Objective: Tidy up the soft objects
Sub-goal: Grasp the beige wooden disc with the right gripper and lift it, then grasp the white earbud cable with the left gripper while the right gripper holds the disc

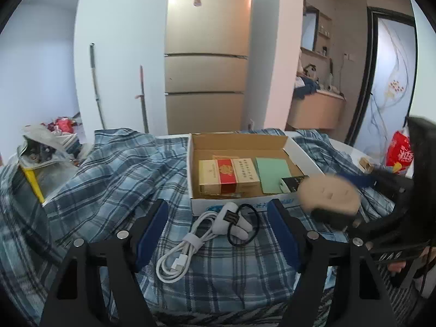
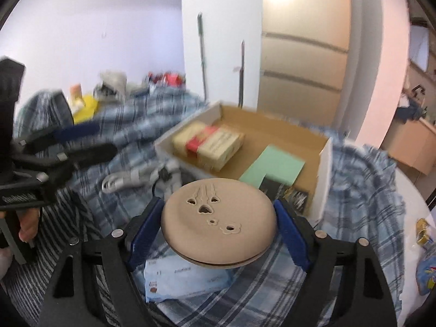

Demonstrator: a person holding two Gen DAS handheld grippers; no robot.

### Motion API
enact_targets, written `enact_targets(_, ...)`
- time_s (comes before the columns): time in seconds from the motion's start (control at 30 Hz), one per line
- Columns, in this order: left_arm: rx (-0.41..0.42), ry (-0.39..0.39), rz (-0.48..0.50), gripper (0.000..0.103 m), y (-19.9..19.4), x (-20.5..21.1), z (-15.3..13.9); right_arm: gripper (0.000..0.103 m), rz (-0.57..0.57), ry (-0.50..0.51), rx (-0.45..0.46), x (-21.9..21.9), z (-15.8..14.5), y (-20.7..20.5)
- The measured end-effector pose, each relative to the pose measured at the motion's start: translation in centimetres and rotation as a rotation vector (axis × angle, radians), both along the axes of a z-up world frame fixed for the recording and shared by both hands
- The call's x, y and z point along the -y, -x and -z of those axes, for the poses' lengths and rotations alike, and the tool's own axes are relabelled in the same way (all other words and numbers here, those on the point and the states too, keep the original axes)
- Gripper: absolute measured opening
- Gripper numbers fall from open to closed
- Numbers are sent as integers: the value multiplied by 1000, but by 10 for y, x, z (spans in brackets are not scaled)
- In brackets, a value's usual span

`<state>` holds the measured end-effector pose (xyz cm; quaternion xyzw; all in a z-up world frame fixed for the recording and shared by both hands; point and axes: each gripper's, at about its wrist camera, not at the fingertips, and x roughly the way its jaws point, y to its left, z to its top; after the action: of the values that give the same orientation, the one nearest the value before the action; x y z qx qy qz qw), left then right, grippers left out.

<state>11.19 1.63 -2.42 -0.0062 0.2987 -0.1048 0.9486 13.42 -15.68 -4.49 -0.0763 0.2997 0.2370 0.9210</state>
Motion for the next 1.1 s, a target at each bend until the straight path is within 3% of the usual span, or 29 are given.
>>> enact_targets(0.17,-32,-70,41,76,-18,10,-1,81,78,-52,183,14,-24,15)
enact_targets(0.3,-100,-60,107,76,-40,17,6,81,143,-89,234,27,-32,16)
enact_targets(0.37,-138,-59,122,68,-48,21,14,81,176,-100,253,32,-33,15)
enact_targets(0.43,-191,-66,129,66,-56,25,24,81,190,-104,251,35,-32,12)
enact_targets(0.5,-229,-20,136,65,-61,23,31,81,191,-114,235,37,-31,9)
enact_targets(0.63,-257,-19,148,63,-66,24,38,81,183,-98,221,31,-27,5)
enact_targets(0.87,-310,-9,148,51,-76,24,52,81,173,-86,208,28,-22,5)
enact_targets(1.1,-335,-19,105,51,-81,21,59,81,157,-67,175,24,-14,-1)
